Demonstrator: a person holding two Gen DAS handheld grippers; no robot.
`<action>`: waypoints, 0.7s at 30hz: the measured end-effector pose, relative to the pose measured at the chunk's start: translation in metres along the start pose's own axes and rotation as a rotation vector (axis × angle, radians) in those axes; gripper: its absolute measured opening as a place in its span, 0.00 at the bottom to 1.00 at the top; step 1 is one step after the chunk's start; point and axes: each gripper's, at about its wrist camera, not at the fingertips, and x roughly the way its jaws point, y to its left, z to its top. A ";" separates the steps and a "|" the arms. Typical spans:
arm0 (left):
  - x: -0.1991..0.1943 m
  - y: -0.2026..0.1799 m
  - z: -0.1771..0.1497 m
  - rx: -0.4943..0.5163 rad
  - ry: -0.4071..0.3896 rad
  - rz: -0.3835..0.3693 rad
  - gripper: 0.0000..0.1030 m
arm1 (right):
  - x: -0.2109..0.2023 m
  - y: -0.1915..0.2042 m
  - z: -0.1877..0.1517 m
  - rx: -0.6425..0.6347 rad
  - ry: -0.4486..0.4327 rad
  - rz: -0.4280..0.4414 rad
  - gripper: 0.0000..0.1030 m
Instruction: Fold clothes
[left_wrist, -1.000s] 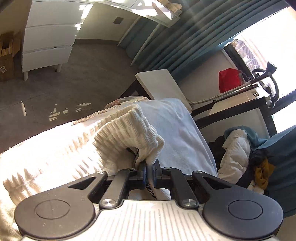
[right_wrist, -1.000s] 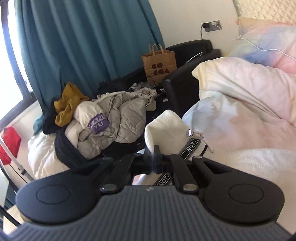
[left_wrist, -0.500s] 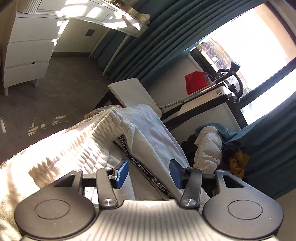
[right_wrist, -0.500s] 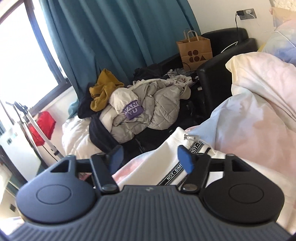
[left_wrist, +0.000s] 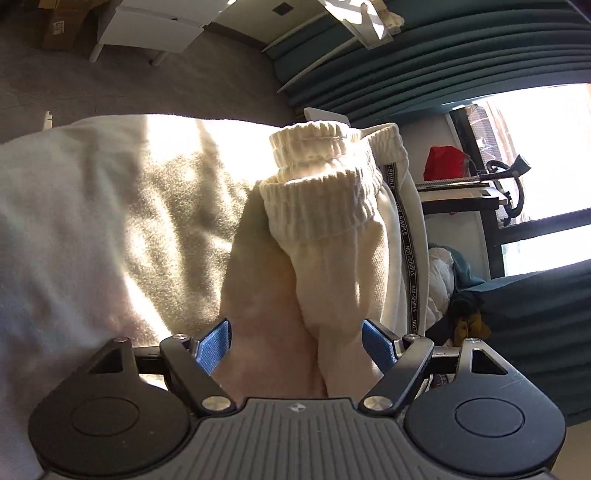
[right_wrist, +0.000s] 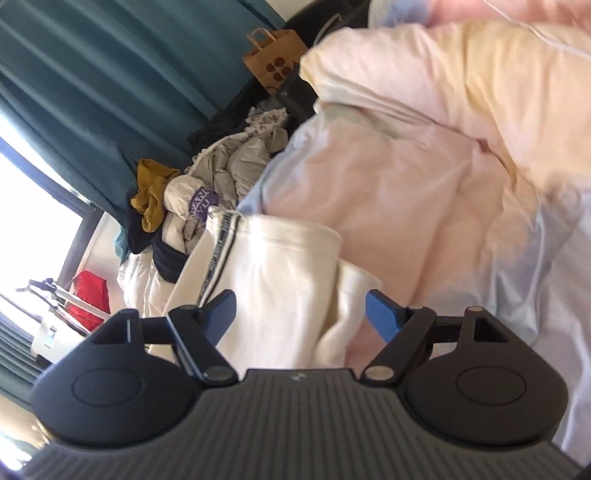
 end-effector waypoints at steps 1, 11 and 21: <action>0.004 0.003 0.001 -0.004 -0.006 -0.009 0.76 | 0.004 -0.009 -0.002 0.036 0.021 0.011 0.78; 0.047 -0.024 0.026 0.106 -0.158 -0.027 0.35 | 0.062 -0.013 -0.006 0.011 0.002 0.217 0.67; -0.017 -0.076 0.030 0.260 -0.221 0.011 0.08 | 0.016 0.017 0.006 -0.063 -0.149 0.173 0.10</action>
